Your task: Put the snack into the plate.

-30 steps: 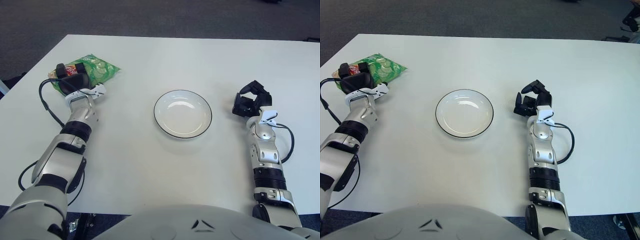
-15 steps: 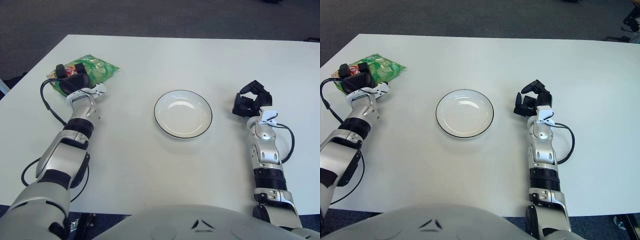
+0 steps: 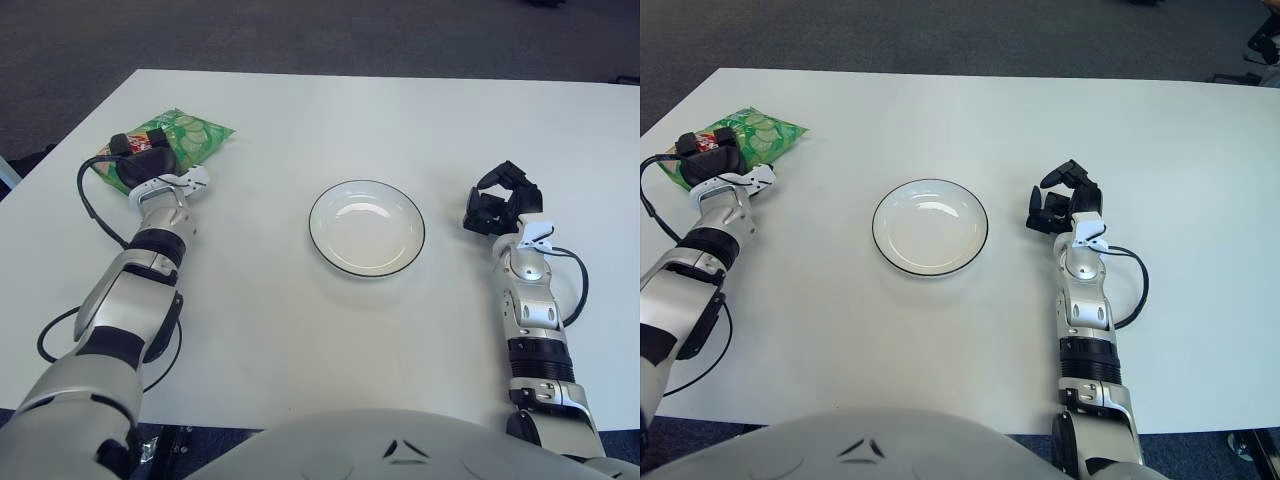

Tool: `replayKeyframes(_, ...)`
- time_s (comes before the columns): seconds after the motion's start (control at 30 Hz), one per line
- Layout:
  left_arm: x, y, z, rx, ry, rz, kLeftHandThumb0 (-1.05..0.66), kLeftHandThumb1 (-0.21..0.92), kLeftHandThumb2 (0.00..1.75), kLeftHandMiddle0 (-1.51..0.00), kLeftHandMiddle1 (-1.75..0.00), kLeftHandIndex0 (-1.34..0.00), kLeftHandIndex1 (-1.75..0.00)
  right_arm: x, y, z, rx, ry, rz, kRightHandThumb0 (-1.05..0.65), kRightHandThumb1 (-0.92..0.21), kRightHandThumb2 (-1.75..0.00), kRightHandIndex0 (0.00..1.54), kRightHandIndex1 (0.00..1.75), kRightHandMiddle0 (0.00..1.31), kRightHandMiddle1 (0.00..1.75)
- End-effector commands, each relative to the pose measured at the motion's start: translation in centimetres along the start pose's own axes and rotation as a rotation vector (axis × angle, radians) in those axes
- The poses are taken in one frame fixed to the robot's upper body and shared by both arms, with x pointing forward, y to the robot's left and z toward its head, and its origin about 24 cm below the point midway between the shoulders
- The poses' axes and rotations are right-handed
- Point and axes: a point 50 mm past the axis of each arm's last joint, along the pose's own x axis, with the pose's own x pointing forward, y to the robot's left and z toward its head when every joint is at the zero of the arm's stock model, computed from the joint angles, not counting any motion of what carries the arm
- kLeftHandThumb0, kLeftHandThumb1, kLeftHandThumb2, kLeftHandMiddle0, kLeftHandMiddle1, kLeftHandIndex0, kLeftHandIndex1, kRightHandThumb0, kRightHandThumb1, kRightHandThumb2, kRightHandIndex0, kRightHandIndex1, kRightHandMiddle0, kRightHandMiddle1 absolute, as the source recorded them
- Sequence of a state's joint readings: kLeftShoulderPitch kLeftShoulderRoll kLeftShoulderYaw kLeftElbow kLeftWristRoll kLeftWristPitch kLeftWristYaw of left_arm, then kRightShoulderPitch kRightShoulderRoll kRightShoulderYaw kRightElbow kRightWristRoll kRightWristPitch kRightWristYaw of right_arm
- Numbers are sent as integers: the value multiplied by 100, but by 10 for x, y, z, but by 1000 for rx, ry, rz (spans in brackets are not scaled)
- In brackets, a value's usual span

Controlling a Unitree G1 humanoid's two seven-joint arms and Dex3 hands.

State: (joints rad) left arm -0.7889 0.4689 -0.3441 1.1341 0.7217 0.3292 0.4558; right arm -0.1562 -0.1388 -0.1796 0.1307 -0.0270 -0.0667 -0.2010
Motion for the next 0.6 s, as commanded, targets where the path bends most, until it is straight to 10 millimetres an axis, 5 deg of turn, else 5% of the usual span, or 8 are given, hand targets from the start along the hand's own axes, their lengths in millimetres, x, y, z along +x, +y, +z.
replayKeyframes(0.0, -7, -15, -3, 8, -9, -51, -103, 92, 87, 0, -129, 0, -90, -32, -5, -41, -21, 170, -5, -52, -22, -143, 133, 175, 69, 175)
replayKeyframes(0.1, -10, -20, -6, 5, -27, -36, -94, 92, 79, -10, -155, 0, -128, -32, -5, -42, -20, 173, -7, -52, -22, -143, 133, 175, 69, 175)
replayKeyframes(0.17, -12, -21, -8, 10, -47, 7, -76, 77, 85, -26, -167, 0, -155, -32, -5, -41, -19, 174, -7, -52, -22, -143, 133, 175, 69, 175)
replayKeyframes(0.2, -12, -21, -8, 11, -56, 29, -49, 62, 100, -38, -170, -13, -159, -32, -5, -41, -19, 174, -7, -52, -22, -143, 133, 175, 69, 175)
replayKeyframes(0.3, -14, -22, -9, 13, -72, 66, -20, 44, 118, -53, -173, -29, -164, -32, -5, -41, -19, 174, -5, -52, -22, -143, 133, 175, 69, 175)
replayKeyframes(0.57, -18, -28, -20, 16, -103, 103, -1, 2, 150, -97, -126, -70, -174, -32, -5, -41, -24, 169, 2, -52, -22, -144, 133, 175, 70, 175)
